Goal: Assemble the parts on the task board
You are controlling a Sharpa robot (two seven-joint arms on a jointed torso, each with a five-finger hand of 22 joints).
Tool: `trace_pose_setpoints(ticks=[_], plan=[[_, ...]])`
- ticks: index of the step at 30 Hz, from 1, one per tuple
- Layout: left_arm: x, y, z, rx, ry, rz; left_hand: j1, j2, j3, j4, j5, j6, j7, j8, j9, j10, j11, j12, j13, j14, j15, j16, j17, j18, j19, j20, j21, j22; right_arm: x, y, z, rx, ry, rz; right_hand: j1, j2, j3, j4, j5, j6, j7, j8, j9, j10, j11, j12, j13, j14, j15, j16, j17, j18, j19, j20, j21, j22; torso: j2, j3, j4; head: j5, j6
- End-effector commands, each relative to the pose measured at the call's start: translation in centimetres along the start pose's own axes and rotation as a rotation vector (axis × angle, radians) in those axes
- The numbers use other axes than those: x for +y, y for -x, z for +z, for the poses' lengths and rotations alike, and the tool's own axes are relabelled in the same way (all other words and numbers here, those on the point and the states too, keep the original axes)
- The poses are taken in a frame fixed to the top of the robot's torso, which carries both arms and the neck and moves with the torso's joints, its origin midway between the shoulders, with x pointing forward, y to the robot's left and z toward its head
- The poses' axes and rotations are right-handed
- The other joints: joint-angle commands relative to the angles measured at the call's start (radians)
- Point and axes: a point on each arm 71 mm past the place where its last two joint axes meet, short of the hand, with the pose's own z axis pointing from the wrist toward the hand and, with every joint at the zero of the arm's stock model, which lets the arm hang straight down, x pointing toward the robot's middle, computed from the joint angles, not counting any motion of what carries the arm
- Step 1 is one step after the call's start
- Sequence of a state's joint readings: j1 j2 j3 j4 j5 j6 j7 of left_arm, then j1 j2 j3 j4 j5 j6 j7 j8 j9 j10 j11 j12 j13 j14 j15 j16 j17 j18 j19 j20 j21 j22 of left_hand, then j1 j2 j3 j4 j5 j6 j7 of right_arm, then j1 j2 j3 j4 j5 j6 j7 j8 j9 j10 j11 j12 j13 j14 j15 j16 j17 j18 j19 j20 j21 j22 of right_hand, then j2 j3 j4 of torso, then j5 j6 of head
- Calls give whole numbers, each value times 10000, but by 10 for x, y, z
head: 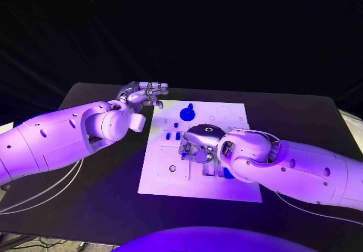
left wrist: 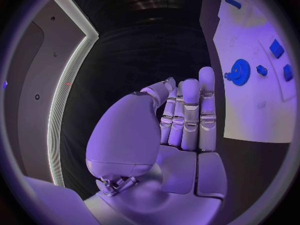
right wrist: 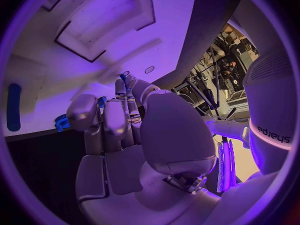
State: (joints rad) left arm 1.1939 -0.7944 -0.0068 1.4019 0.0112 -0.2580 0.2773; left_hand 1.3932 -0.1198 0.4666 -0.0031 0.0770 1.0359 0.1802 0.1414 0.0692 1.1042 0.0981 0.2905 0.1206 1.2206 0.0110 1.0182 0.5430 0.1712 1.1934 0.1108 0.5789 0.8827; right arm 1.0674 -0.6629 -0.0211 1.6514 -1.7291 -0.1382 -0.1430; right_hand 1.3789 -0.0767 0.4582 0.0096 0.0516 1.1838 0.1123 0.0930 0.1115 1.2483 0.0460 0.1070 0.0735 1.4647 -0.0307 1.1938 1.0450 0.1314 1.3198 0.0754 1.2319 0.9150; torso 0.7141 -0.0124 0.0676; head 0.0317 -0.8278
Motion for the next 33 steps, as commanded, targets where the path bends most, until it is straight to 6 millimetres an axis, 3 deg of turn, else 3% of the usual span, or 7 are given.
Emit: trace_pose_setpoints(ticks=[1,33], plan=[[0,-2,0,211,19,-99,95,36,-18,-59,-14,-66,-31,40,-11,-63,3,47,16,-78,10,-53,-9,108,69,-9,-58,-14,1,-4,0,247,76,-135,-33,40,46,17,55,80,-14,31,-13,29,36,-43,-10,361,-21,35,-2,-127,68,-17,34,-10,1,-6,8,2,-15],[1,-1,1,273,115,-116,88,32,-42,-76,-15,-110,-14,37,-15,-124,19,76,17,-116,23,-83,-80,105,63,-1,-78,-24,1,-4,-3,19,96,-60,-39,47,47,7,58,68,-6,22,-9,24,43,-63,-16,354,-16,20,-31,-126,64,-17,33,-14,1,-10,5,21,-96]])
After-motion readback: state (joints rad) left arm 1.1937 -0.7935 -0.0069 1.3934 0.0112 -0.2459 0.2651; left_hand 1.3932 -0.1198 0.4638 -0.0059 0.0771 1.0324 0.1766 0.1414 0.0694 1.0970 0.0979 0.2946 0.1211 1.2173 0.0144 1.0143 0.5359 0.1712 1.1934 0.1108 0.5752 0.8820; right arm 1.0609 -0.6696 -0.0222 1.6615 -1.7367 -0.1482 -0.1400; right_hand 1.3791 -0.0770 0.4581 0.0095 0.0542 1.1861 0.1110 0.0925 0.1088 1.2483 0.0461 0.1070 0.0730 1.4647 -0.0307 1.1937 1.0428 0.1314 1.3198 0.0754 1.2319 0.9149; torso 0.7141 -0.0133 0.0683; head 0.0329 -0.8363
